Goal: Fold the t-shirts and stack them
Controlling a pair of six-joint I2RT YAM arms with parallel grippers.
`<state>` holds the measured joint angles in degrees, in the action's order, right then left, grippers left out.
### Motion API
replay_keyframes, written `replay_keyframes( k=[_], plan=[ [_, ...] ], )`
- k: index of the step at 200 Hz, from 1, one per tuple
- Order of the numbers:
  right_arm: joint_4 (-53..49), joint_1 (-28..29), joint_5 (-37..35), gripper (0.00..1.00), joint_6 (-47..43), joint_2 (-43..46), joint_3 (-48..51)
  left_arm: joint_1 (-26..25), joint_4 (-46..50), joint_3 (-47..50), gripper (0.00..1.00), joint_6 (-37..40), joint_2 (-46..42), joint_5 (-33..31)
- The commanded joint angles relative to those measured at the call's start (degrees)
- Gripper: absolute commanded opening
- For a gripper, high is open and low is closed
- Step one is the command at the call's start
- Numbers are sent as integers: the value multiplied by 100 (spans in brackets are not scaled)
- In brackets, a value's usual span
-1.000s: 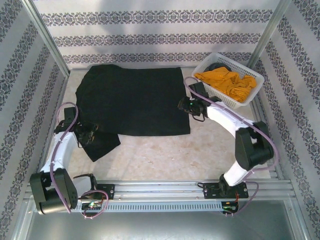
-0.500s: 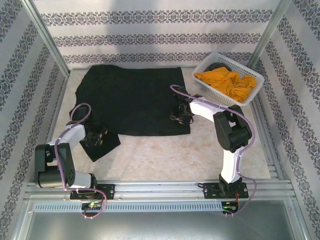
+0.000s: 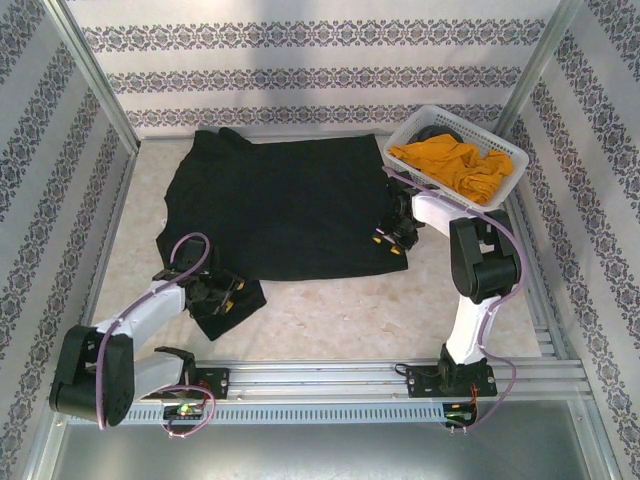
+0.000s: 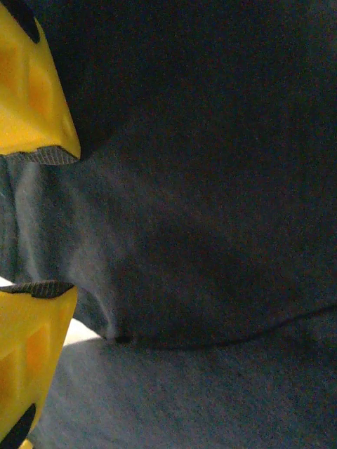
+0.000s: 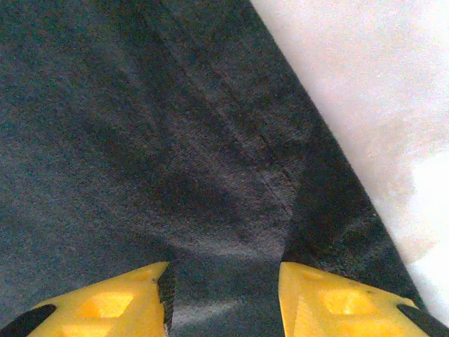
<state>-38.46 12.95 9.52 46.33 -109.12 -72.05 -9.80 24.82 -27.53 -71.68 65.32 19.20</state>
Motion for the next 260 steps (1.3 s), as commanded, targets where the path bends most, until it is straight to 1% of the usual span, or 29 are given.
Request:
replay_keyframes(
  k=[1, 16, 30, 43, 52, 82, 114, 126, 152, 160, 169, 175, 183, 193, 206, 241, 260],
  plan=[
    [-87, 118, 54, 45, -576, 480, -171, -80, 1572, -523, 50, 52, -578, -718],
    [-56, 154, -31, 45, -717, 797, -151, -81, 2405, -782, 51, 93, -880, -1156],
    [49, 148, 22, 45, -726, 1096, 3, -82, 2991, -822, 51, -9, -1145, -1414],
    [221, 153, 193, 46, -695, 1357, 248, -73, 3330, -735, 50, -143, -1421, -1617],
    [321, 180, 337, 46, -693, 1514, 414, -68, 3401, -627, 50, -225, -1584, -1669],
    [402, 284, 629, 50, -724, 2007, 952, -57, 3362, -275, 50, -470, -1662, -1478],
    [470, 218, 703, 50, -643, 2455, 1520, -66, 3211, 16, 51, -544, -1676, -1526],
    [471, 182, 735, 50, -631, 2501, 1652, -60, 2911, 153, 52, -545, -1596, -1408],
    [540, 57, 736, 50, -521, 2484, 1898, -68, 2113, 471, 50, -601, -1232, -1081],
    [588, -15, 727, 50, -473, 2465, 1972, -78, 1884, 537, 47, -584, -1081, -999],
    [634, -83, 694, 50, -415, 2441, 2038, -86, 1657, 593, 41, -559, -924, -941],
    [661, -135, 662, 50, -367, 2431, 2083, -92, 1535, 625, 35, -548, -820, -895],
    [673, -204, 593, 50, -291, 2411, 2130, -99, 1430, 635, 24, -525, -733, -841],
    [673, -272, 482, 50, -194, 2399, 2175, -130, 1480, 578, 11, -491, -688, -834],
    [626, -344, 269, 49, -51, 2398, 2213, -174, 1733, 444, 0, -423, -751, -865],
    [723, -512, -149, 49, 319, 2424, 2370, -361, 2513, 280, 0, -491, -1302, -678],
    [786, -587, -170, 49, 357, 2278, 2340, -478, 2966, 239, 0, -550, -1690, -684]
  ],
)
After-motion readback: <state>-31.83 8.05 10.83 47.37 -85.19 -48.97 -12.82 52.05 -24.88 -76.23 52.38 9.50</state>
